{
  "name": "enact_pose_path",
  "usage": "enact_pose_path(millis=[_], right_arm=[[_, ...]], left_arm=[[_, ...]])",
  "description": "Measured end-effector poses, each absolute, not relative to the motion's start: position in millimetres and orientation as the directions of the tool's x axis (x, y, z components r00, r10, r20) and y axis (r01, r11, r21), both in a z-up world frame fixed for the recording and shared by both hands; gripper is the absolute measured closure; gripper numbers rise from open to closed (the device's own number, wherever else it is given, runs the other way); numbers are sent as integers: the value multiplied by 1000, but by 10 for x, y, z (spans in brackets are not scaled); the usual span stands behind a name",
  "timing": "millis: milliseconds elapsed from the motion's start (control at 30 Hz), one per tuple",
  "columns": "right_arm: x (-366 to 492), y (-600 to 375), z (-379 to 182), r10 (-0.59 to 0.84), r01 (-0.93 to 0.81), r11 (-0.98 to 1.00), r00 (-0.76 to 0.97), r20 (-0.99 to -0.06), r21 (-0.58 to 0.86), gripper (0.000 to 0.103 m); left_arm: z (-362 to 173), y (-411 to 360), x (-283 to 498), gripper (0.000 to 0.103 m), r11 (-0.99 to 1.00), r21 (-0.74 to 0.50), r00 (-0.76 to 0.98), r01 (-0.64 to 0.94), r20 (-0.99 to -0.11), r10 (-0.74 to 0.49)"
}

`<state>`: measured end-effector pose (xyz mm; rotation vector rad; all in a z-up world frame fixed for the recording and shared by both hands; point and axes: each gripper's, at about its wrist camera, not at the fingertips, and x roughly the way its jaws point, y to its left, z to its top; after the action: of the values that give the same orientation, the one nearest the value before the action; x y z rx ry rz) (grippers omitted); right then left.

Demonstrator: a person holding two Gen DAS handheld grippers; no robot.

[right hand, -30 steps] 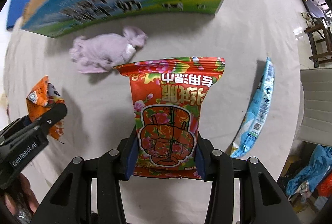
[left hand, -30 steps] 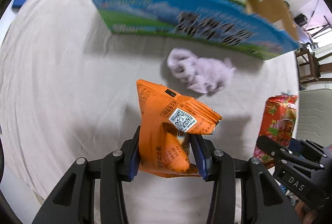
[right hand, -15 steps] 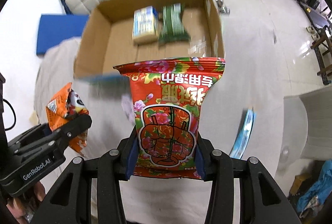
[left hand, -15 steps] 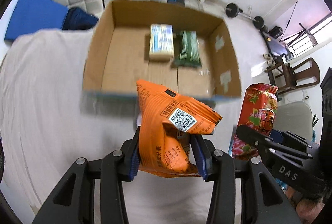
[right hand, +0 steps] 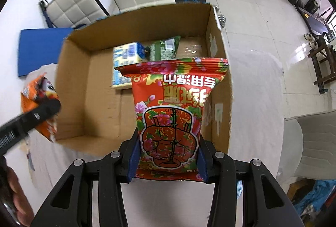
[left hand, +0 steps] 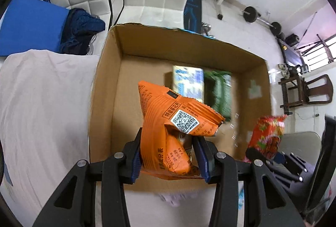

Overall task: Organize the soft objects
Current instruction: 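Carry the orange bag with the left tool while the right tool carries the red bag to the box, then release both bags into the box by opening both tools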

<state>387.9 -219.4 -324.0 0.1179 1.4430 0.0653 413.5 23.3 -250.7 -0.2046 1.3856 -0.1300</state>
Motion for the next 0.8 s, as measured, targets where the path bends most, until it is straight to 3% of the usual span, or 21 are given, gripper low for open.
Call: enact_pose_path(millis=[467, 733, 800], right_arm=[[4192, -2016, -4167, 63, -13, 998, -14, -998, 63, 55], [4133, -1977, -4438, 56, -41, 997, -78, -995, 59, 55], [4118, -2000, -4468, 74, -25, 997, -87, -993, 77, 55]], left_arm=[[-3296, 198, 4910, 62, 985, -170, 39, -21, -985, -170], [-3372, 238, 4997, 61, 988, -148, 21, -45, -989, -147], [-3379, 240, 5009, 55, 991, -127, 11, -43, -992, -127]])
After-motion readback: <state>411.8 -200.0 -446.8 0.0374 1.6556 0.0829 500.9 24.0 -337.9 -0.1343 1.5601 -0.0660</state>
